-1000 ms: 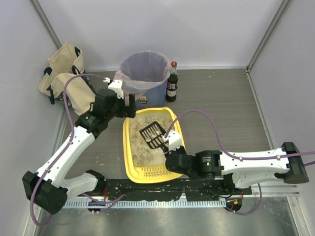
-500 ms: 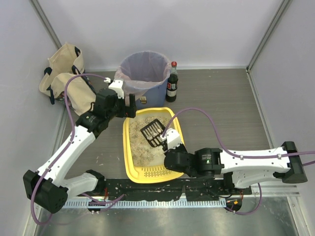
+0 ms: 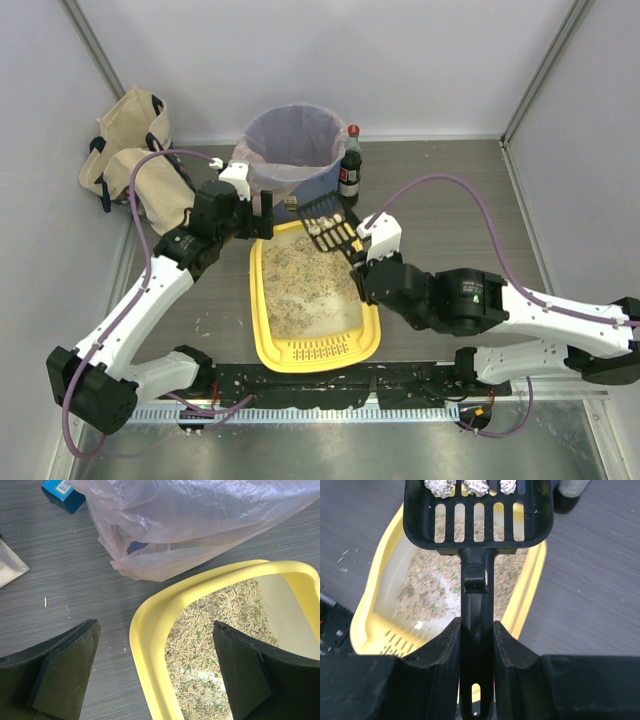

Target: Clean the litter box

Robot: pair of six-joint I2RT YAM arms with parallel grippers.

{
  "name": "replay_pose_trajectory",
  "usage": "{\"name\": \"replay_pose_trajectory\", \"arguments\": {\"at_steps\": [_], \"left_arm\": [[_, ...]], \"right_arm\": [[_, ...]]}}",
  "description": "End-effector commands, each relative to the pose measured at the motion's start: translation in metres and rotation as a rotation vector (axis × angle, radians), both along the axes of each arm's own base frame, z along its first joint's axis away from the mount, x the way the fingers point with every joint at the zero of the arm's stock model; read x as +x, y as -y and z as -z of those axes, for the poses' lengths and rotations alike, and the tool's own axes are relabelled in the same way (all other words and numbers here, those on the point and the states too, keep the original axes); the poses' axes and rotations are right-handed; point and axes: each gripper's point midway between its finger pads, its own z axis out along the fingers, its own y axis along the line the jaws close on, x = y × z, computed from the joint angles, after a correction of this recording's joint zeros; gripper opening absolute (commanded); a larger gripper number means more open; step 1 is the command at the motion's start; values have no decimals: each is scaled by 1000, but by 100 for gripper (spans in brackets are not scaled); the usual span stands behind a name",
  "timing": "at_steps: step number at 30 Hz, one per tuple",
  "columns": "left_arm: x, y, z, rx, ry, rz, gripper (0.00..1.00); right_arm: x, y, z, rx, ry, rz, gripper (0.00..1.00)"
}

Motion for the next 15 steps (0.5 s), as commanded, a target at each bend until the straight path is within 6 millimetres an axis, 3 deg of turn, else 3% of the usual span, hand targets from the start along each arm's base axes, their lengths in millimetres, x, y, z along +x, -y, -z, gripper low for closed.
{"name": "replay_pose_trajectory", "arguments": {"at_steps": [1, 6, 11, 15], "left_arm": [[2, 0, -18, -16, 62, -3, 100], [1, 3, -20, -32, 60, 11, 100], [1, 2, -21, -30, 64, 9, 100], [-1, 7, -23, -53, 63, 27, 100]], "right_arm": [[28, 5, -30, 36, 46, 26, 1], [63, 8, -54, 26, 133, 81, 1], [81, -2, -75, 104, 190, 79, 1], [103, 3, -89, 66, 228, 97, 1]]}}
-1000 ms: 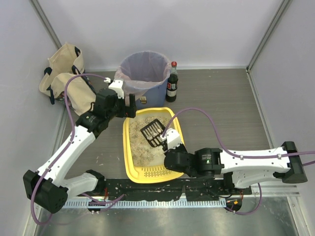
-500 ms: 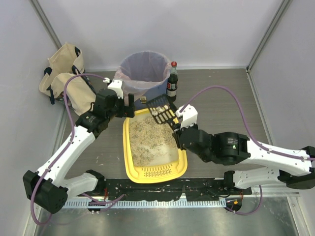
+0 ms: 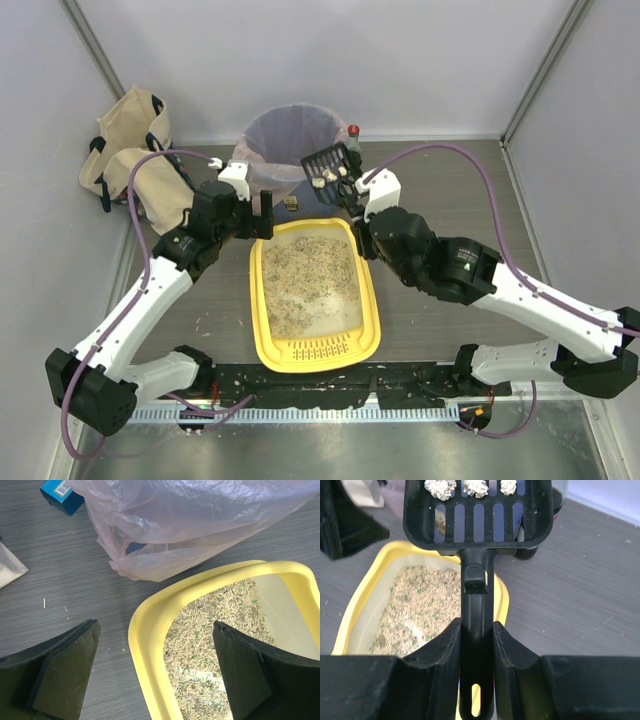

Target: Clean the litter box

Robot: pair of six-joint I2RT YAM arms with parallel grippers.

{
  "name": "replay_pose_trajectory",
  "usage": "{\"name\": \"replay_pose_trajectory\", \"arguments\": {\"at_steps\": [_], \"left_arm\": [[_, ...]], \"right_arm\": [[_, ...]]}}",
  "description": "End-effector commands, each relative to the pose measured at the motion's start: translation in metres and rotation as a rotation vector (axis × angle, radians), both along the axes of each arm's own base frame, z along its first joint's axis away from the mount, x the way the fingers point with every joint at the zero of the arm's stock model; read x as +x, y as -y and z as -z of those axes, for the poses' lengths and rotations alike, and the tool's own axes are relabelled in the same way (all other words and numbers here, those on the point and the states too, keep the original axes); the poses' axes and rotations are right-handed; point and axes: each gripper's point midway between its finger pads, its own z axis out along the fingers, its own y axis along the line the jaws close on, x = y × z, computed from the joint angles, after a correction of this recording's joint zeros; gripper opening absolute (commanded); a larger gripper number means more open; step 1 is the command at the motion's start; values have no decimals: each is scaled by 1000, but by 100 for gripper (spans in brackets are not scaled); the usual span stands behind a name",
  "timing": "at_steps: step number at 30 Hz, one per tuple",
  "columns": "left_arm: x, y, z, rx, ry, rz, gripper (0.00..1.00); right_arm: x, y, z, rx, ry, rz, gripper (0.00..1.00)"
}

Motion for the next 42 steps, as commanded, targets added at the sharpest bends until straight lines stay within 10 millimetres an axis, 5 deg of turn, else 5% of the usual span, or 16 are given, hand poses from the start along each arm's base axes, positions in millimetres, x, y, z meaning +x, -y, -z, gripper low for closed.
{"name": "replay_pose_trajectory", "arguments": {"at_steps": [1, 13, 19, 24, 42], "left_arm": [[-1, 8, -21, -53, 55, 31, 100], [-4, 10, -25, -71, 63, 44, 100], [-4, 12, -26, -80, 64, 49, 100], [-5, 13, -25, -81, 62, 53, 100], [-6, 15, -26, -95, 59, 63, 100]], "right_arm": [[31, -4, -51, 45, 122, 2, 1], [119, -15, -63, -79, 218, 51, 1], [153, -13, -66, -279, 293, 71, 1], [170, -6, -70, -581, 416, 29, 1], [176, 4, -80, -977, 650, -37, 1]]}}
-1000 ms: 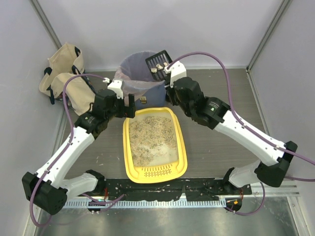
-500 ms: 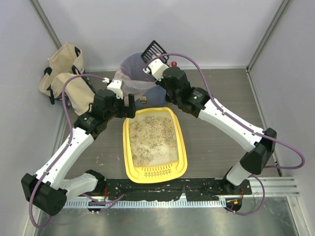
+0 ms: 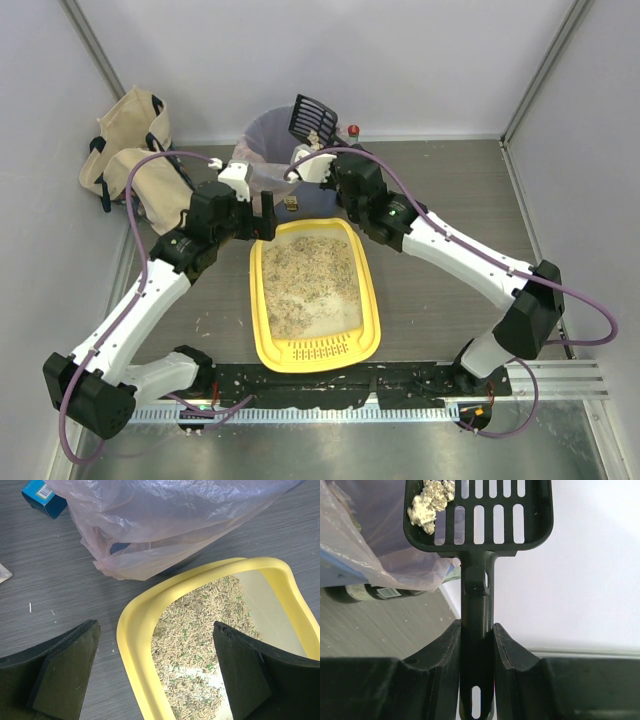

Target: Clean the litter box

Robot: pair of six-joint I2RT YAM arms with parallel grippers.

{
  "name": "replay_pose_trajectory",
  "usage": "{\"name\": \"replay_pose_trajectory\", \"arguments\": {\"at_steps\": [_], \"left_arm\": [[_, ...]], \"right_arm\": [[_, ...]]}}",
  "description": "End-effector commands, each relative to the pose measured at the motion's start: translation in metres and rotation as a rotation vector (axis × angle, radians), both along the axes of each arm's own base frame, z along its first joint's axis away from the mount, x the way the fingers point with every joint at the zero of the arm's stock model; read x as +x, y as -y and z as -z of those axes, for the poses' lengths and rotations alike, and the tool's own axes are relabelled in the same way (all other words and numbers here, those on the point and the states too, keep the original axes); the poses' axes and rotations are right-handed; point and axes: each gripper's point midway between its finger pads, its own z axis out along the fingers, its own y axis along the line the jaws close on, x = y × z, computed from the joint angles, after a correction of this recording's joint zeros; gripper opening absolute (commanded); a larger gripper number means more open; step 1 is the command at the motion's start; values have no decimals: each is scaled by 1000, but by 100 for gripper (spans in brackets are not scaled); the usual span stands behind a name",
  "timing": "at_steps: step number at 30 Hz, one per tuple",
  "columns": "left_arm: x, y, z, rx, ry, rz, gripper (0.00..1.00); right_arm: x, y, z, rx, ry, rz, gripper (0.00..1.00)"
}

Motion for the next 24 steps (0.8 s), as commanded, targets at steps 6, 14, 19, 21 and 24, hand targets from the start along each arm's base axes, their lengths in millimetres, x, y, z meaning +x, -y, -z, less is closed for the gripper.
{"name": "replay_pose_trajectory", "arguments": {"at_steps": [6, 14, 19, 21, 24], "left_arm": [[0, 6, -20, -51, 58, 14, 100], [-1, 6, -21, -54, 62, 15, 100], [-1, 6, -21, -54, 63, 15, 100], [0, 6, -21, -54, 63, 15, 100], [-1, 6, -22, -55, 65, 15, 100]], "right_arm": [[5, 3, -52, -111, 215, -12, 1], [10, -2, -47, -354, 288, -35, 1], [12, -7, -51, -399, 307, -52, 1], [11, -10, -51, -431, 315, -77, 1], [13, -13, -47, -473, 329, -87, 1]]}}
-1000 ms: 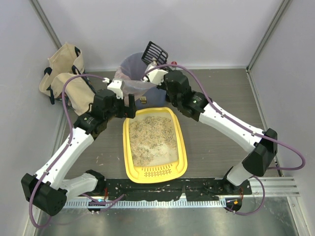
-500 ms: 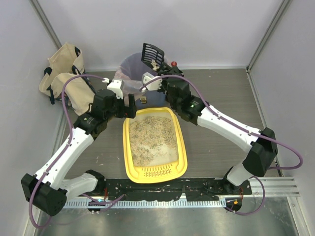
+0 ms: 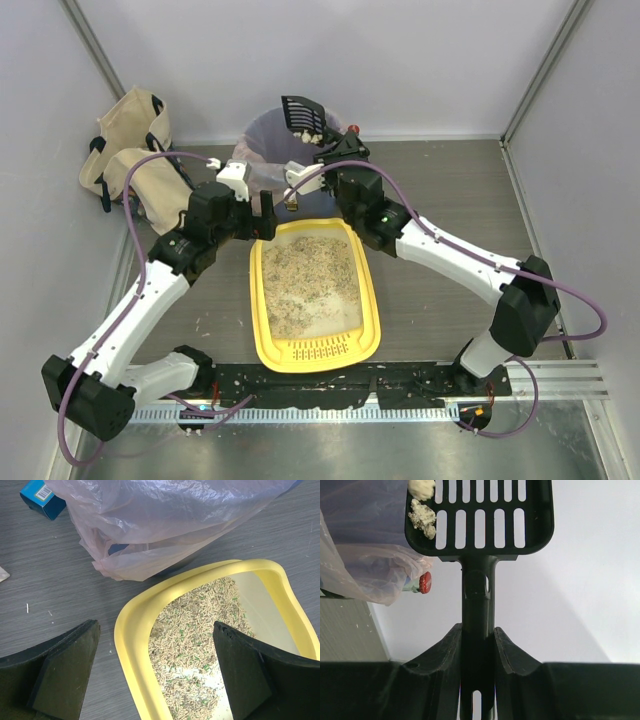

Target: Clean the litter box

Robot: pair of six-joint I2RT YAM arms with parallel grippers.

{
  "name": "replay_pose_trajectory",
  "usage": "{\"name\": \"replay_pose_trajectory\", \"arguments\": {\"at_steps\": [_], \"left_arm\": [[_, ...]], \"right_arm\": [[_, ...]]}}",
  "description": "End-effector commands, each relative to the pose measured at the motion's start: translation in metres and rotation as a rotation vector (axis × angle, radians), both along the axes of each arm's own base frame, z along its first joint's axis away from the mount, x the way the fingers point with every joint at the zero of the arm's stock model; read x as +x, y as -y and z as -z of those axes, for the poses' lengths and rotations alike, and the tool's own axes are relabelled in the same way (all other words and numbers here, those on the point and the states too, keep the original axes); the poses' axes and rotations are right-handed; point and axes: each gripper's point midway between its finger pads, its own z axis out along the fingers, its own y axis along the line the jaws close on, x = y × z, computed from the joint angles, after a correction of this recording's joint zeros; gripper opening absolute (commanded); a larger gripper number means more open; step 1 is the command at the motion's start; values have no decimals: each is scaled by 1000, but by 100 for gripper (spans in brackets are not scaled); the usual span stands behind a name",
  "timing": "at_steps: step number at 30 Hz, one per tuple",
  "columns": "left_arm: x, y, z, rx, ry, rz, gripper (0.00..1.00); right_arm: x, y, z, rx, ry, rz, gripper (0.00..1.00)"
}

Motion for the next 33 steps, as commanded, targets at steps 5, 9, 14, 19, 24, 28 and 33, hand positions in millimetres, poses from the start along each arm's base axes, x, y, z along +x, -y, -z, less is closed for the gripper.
{"name": "replay_pose_trajectory", "arguments": {"at_steps": [5, 9, 14, 19, 24, 28, 33], "left_arm": [[0, 4, -20, -39, 66, 16, 100], [0, 4, -20, -39, 66, 16, 100], [0, 4, -22, -42, 69, 17, 100], [0, 4, -21, -41, 68, 16, 100], [0, 4, -22, -39, 71, 15, 100], [0, 4, -21, -39, 69, 17, 100], [0, 4, -20, -37, 65, 15, 100]], "right_arm": [[4, -5, -15, -122, 89, -16, 1], [6, -5, -17, -143, 154, -11, 1], [4, -9, -22, -237, 296, -35, 1], [5, -12, -23, -241, 353, -44, 1], [1, -16, -11, -260, 363, -84, 1], [-3, -15, -19, -247, 434, -84, 2], [-7, -10, -45, -142, 514, -57, 1]]}}
